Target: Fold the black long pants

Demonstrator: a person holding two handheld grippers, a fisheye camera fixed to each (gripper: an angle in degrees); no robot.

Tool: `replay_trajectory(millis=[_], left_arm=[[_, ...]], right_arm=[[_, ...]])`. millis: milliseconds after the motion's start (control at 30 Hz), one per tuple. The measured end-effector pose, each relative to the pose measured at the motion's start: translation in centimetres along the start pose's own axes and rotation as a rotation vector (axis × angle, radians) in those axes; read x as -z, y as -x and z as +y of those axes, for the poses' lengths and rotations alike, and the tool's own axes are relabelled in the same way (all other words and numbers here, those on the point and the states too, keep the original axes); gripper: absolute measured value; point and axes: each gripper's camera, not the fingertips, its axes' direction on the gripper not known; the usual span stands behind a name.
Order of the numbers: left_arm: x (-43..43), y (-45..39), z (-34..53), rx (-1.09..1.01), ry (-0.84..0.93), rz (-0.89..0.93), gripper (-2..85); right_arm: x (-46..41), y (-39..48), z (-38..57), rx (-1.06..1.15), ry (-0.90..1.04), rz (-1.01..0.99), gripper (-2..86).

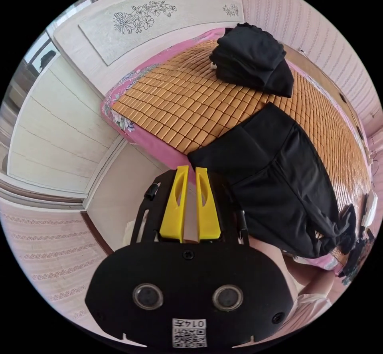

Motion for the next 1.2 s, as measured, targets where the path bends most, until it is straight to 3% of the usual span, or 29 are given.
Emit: replay_trajectory(millis=[200, 333, 500, 633, 767, 967, 1067, 1200], left_arm=[[0.9, -7.3, -2.7, -0.187, -0.016, 0.143, 5.2], [-1.5, -14.3, -5.4, -0.285, 0.042, 0.199, 6.9], [-5.0, -20.4, -8.6, -0.330, 0.106, 0.117, 9.1], [-4.9, -21.3, -9.1, -0.330, 0.032, 0.048, 8.6], [-4.8, -21.1, -9.5, -0.310, 0.023, 0.102, 7.9], [-4.7, -20.2, -10.6, -0.188, -0.036, -0.057, 3.9], [-4.8, -18.5, -11.7, -0.081, -0.003, 0.020, 3.9], [-3.9, -18.4, -12.1, -0.128, -0.021, 0.064, 4.8]], right_arm=[[-4.2, 0.6, 1.9, -0.009, 0.086, -0.232, 14.1], [-7.0, 1.9, 2.7, 0.036, 0.208, -0.149, 6.8], [-2.3, -2.3, 5.8, -0.028, 0.211, -0.213, 1.8], [2.1, -6.0, 7.1, -0.105, 0.169, -0.156, 1.1], [4.2, -8.4, 4.9, -0.128, 0.077, -0.172, 1.1], [1.1, -9.1, -2.3, -0.159, 0.017, -0.059, 2.6], [-0.2, -8.5, -3.9, -0.177, -0.006, -0.047, 6.5], [-2.9, -6.9, -3.9, -0.147, 0.002, -0.071, 8.3]])
